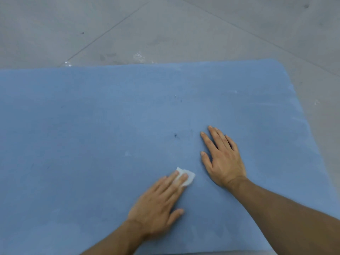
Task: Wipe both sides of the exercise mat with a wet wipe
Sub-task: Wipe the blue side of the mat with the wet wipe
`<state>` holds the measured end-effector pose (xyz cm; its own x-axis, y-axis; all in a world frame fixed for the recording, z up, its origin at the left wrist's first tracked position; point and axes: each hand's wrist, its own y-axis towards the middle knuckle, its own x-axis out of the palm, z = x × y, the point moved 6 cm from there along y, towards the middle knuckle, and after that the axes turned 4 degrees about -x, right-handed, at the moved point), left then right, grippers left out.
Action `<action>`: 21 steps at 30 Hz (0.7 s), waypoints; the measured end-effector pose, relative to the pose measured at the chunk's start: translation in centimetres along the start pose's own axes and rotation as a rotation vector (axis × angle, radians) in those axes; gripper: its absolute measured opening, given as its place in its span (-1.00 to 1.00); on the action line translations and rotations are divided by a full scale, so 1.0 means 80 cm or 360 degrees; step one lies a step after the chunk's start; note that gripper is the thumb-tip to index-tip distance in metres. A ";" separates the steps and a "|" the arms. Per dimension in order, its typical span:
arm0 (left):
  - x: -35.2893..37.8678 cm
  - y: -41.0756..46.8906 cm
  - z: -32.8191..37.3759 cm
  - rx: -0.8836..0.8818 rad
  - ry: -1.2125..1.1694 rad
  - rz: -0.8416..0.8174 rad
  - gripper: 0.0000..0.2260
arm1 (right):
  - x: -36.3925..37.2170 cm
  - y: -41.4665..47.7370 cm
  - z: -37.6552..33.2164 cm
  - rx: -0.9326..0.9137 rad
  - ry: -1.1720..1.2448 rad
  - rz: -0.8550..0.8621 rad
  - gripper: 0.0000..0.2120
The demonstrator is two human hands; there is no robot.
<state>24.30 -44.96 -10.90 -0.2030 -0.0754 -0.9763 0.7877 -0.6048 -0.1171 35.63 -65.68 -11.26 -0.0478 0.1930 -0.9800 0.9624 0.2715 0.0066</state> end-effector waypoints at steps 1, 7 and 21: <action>-0.005 0.000 -0.021 -0.0098 -0.0033 0.0008 -0.35 | 0.000 0.000 0.000 0.0003 0.0002 -0.0010 -0.39; -0.025 -0.018 -0.144 -0.0633 -0.0084 -0.0014 -0.40 | 0.002 -0.001 0.001 -0.0001 -0.0016 -0.0014 -0.39; -0.032 -0.069 -0.172 -0.0797 -0.0174 0.0082 -0.34 | 0.004 -0.002 -0.003 0.0022 -0.0076 -0.0154 -0.35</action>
<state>28.47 -30.50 -10.27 -0.1950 -0.1939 -0.9614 0.9748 -0.1465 -0.1682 35.38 -65.41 -11.50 -0.1279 0.1214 -0.9843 0.9576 0.2734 -0.0907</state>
